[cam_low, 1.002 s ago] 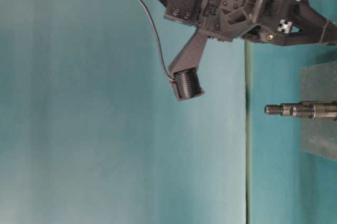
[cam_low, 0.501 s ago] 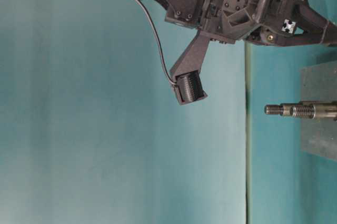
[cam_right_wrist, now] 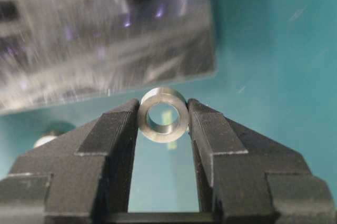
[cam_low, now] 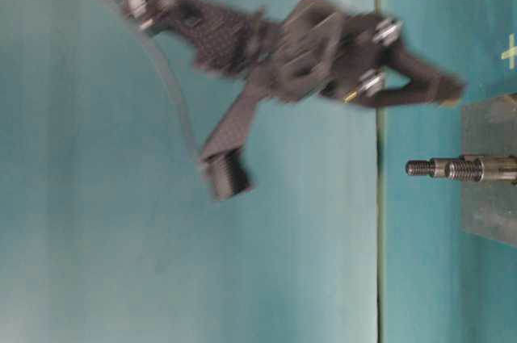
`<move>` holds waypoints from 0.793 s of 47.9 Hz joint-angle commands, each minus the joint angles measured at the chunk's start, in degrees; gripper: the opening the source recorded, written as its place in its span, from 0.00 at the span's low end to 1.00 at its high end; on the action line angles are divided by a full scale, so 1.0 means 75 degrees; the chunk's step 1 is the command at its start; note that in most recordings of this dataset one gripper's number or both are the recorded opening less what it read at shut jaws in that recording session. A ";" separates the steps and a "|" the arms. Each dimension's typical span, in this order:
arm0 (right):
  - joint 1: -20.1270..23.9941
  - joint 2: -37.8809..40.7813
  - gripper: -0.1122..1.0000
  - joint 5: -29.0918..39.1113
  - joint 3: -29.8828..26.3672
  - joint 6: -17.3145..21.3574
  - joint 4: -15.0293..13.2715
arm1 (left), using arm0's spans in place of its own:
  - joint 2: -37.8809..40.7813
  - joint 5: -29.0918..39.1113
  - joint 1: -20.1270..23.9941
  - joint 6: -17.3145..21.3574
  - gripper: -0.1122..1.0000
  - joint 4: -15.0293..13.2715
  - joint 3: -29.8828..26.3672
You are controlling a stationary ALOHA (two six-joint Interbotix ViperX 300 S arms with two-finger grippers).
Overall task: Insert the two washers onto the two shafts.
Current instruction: 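Close the right gripper on the upper washer and lift it, then carry the washer left and align it above the upper shaft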
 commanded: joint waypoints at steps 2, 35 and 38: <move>0.0035 -0.0176 0.39 0.0152 -0.0562 -0.0094 -0.0035 | -0.0012 -0.0070 0.0000 -0.0035 0.10 0.0023 -0.0082; 0.0152 0.0305 0.39 0.0363 -0.1383 -0.0094 -0.0293 | -0.0059 -0.0082 0.0000 -0.0035 0.10 0.0023 0.0035; 0.0152 0.0270 0.39 0.0469 -0.1395 -0.0082 -0.0328 | -0.0070 -0.0082 0.0000 -0.0035 0.10 0.0023 0.0035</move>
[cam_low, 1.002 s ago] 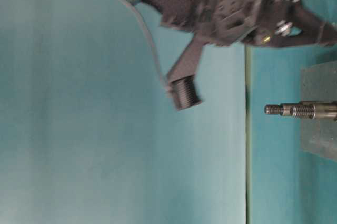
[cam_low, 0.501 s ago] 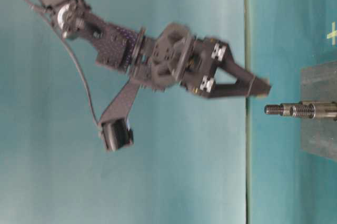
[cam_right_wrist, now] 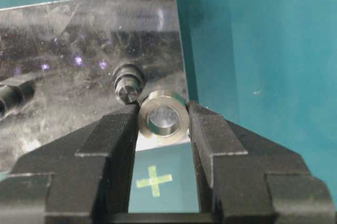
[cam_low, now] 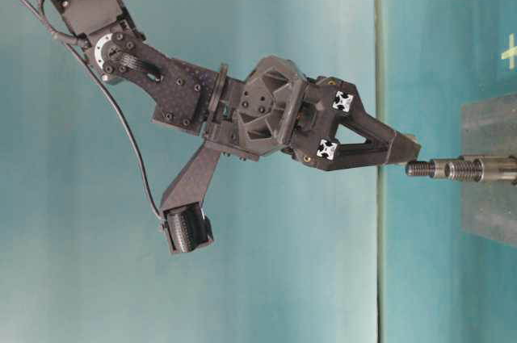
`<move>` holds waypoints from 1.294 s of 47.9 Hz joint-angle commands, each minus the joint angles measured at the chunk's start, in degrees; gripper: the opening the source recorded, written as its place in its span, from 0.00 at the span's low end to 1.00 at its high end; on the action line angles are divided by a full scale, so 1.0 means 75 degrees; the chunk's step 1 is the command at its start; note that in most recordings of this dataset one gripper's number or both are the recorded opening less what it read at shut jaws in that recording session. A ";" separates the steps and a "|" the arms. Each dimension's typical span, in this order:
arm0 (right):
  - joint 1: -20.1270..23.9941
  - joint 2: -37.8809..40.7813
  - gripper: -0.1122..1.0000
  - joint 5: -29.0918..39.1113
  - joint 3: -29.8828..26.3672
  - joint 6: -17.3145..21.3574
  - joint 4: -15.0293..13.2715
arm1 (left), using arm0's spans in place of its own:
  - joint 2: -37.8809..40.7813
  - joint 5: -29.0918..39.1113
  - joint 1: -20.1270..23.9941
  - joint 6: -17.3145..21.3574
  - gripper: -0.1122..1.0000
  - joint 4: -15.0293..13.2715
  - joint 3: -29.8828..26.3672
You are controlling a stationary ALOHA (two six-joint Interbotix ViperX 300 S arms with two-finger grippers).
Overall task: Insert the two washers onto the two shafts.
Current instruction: 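Carry the washer left and align it above the upper shaft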
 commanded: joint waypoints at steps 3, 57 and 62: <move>0.0082 -0.0234 0.39 0.0176 -0.0211 -0.0023 -0.0070 | -0.0023 -0.0070 0.0000 -0.0023 0.10 0.0023 -0.0094; 0.0281 -0.0293 0.39 0.0199 -0.0574 -0.0023 -0.0082 | -0.0023 -0.0082 0.0070 -0.0023 0.10 0.0023 -0.0082; 0.0281 -0.0187 0.39 0.0187 -0.0574 -0.0023 -0.0047 | -0.0023 -0.0094 0.0070 -0.0023 0.10 0.0023 -0.0082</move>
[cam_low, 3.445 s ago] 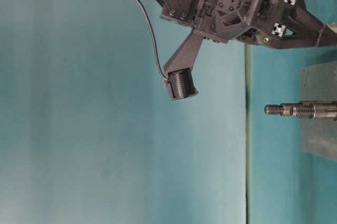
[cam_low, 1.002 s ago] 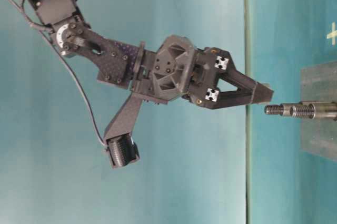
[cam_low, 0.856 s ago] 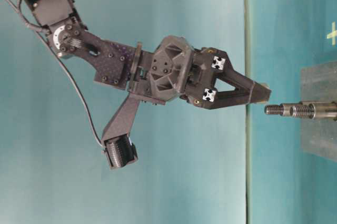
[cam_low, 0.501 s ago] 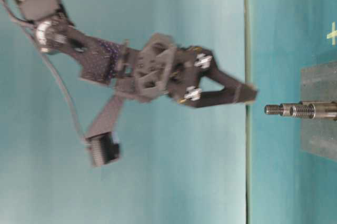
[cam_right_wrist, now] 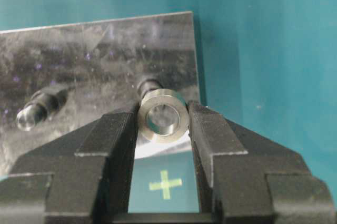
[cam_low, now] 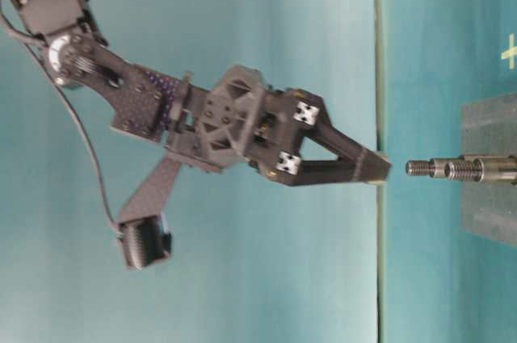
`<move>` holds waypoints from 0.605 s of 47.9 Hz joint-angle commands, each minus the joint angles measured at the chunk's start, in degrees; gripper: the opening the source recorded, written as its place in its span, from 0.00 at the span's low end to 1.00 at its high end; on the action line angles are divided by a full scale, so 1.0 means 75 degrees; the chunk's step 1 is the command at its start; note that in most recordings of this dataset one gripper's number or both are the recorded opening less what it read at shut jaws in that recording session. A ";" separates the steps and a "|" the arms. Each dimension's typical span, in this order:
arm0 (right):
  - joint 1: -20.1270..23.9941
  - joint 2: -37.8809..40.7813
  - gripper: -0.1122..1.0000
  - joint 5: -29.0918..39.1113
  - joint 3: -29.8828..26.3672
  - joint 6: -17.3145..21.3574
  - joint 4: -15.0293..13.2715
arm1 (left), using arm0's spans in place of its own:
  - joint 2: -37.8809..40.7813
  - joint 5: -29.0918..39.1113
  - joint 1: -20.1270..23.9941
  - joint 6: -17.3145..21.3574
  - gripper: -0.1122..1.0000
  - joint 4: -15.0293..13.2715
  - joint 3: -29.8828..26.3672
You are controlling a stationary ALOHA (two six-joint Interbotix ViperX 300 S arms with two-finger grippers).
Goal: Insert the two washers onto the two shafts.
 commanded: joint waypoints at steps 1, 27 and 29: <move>0.0035 -0.0059 0.39 -0.0070 -0.0188 -0.0023 0.0035 | -0.0023 -0.0070 0.0012 -0.0023 0.10 0.0023 -0.0070; 0.0035 0.0176 0.39 -0.0211 -0.0176 -0.0023 0.0094 | -0.0082 -0.0070 0.0012 -0.0035 0.10 0.0023 -0.0012; 0.0035 0.0176 0.39 -0.0270 -0.0176 -0.0012 0.0094 | -0.0082 -0.0070 0.0012 -0.0035 0.10 0.0023 0.0000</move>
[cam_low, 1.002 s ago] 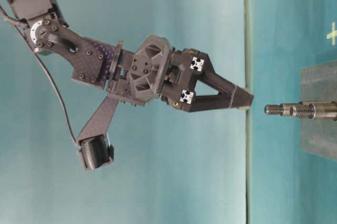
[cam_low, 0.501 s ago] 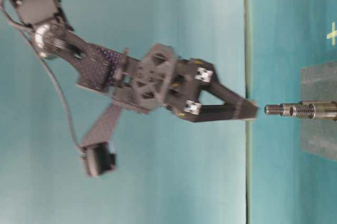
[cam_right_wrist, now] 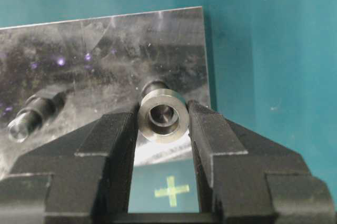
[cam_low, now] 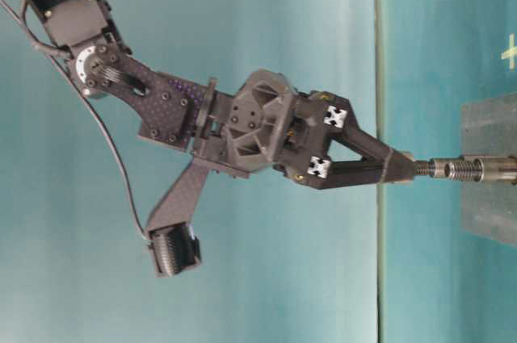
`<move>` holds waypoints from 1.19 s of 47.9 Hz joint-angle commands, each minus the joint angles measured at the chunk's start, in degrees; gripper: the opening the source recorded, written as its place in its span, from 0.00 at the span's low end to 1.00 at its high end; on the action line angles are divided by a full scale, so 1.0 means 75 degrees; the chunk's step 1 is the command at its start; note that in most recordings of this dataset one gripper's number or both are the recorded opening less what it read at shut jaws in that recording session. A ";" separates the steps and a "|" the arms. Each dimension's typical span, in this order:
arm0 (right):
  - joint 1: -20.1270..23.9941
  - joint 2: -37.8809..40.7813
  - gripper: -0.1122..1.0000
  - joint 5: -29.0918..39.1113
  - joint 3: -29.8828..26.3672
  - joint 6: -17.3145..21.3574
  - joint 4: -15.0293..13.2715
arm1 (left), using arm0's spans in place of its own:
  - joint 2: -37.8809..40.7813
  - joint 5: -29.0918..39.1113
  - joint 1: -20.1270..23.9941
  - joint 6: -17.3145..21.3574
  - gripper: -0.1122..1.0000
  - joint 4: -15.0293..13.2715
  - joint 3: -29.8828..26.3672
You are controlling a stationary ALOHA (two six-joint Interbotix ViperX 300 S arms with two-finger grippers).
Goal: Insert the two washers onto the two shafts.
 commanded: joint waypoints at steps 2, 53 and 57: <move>0.0035 -0.0141 0.39 -0.0199 -0.0176 -0.0012 0.0012 | -0.0023 -0.0059 0.0012 -0.0012 0.10 0.0023 -0.0070; -0.0586 -0.0129 0.73 -0.0059 -0.0105 -0.0023 0.0762 | -0.0035 -0.0070 0.0023 -0.0012 0.10 0.0023 -0.0094; -0.0457 -0.0211 0.73 -0.0035 -0.0035 -0.0012 0.0773 | -0.0047 -0.0070 0.0023 -0.0012 0.10 0.0023 -0.0082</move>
